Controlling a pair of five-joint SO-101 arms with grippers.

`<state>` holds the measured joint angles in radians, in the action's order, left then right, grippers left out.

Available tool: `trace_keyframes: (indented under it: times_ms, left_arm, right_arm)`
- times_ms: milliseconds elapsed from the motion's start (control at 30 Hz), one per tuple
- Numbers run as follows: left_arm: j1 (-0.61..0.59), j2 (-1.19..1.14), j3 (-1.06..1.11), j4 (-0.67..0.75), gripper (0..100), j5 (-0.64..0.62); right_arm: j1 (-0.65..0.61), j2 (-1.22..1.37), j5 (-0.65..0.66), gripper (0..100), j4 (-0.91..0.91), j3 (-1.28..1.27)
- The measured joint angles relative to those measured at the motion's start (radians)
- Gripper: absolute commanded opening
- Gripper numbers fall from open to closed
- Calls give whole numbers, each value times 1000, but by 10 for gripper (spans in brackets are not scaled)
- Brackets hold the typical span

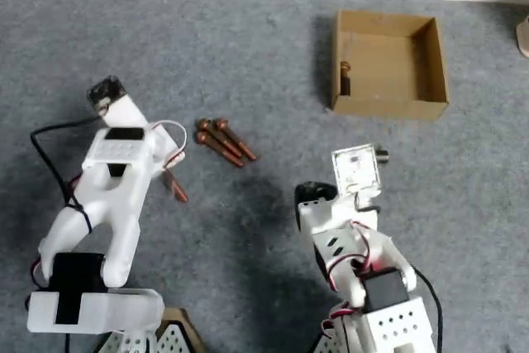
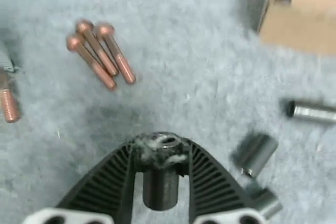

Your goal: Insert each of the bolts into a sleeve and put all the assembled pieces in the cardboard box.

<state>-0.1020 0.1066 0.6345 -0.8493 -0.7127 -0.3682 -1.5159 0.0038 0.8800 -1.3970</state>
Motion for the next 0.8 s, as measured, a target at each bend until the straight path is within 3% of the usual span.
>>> trace_keyframes:
  times_ms: [167, 400, 500, 633, 800]
  left_arm:
    - [51, 0, -100, -57, 5, 101]
    - [120, 138, -123, -28, 5, 170]
    - [144, 262, -66, 91, 5, 175]
    - [172, 379, 71, 338, 5, 175]
    - [204, 446, 183, 614, 5, 192]
  right_arm:
    - [0, -133, 112, 5, -15, -120]
    - [0, -290, 166, 5, -216, -276]
    - [0, -290, 160, 5, -321, -276]
    - [-15, -290, 58, 5, -419, -276]
    - [-86, -290, 18, 5, -442, -276]
